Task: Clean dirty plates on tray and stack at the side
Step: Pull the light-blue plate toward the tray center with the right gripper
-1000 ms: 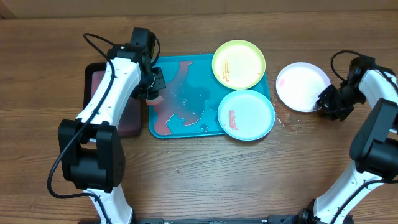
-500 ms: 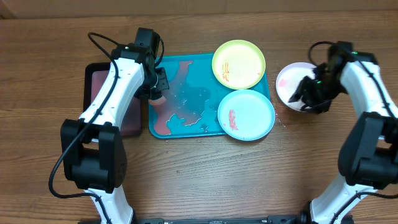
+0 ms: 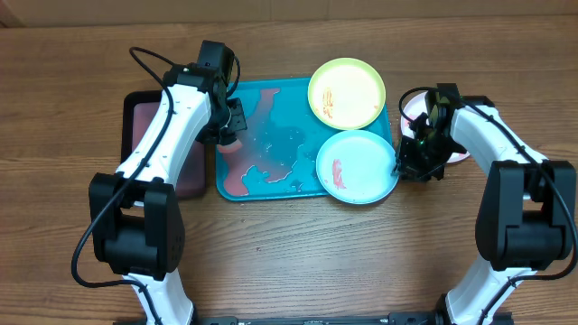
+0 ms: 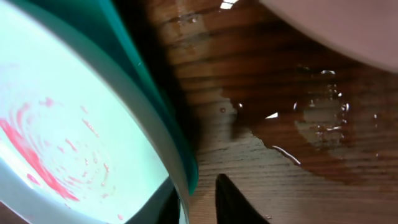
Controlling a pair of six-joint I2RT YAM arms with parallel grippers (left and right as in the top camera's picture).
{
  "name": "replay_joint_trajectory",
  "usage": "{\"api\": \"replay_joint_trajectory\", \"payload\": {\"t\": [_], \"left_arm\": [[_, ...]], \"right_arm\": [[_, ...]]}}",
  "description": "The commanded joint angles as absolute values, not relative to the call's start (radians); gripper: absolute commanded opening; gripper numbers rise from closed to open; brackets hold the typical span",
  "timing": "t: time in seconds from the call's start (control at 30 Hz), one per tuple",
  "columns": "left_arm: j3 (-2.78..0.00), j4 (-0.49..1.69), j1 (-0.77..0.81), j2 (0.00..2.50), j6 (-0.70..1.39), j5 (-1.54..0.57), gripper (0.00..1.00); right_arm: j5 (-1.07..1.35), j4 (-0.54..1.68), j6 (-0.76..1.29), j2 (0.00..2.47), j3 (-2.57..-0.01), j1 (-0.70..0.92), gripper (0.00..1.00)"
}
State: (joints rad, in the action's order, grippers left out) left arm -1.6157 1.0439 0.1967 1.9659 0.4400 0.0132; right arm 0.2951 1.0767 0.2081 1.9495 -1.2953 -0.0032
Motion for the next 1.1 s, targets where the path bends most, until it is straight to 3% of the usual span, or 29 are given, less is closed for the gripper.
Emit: {"api": "replay_joint_trajectory", "payload": {"t": [0.0, 0.13, 0.37, 0.57, 0.8, 1.07], "left_arm": [[-1.639, 1.042, 0.204, 1.969, 0.453, 0.027, 0.04], [-1.639, 1.041, 0.204, 1.969, 0.453, 0.027, 0.04], [-1.639, 1.042, 0.204, 1.969, 0.453, 0.026, 0.04], [-1.639, 1.042, 0.204, 1.969, 0.453, 0.026, 0.04], [-1.639, 1.041, 0.204, 1.969, 0.453, 0.027, 0.04], [-1.639, 1.042, 0.204, 1.969, 0.453, 0.027, 0.04]], "right_arm": [[0.289, 1.075, 0.194, 1.936, -1.288, 0.0, 0.14], [0.289, 1.085, 0.194, 1.936, -1.288, 0.0, 0.04], [0.291, 1.14, 0.193, 1.935, -1.288, 0.033, 0.04], [0.313, 1.121, 0.227, 1.929, -1.311, 0.155, 0.04], [0.295, 0.921, 0.436, 1.928, -1.336, 0.319, 0.04], [0.072, 0.705, 0.72, 1.935, -1.335, 0.504, 0.04]]}}
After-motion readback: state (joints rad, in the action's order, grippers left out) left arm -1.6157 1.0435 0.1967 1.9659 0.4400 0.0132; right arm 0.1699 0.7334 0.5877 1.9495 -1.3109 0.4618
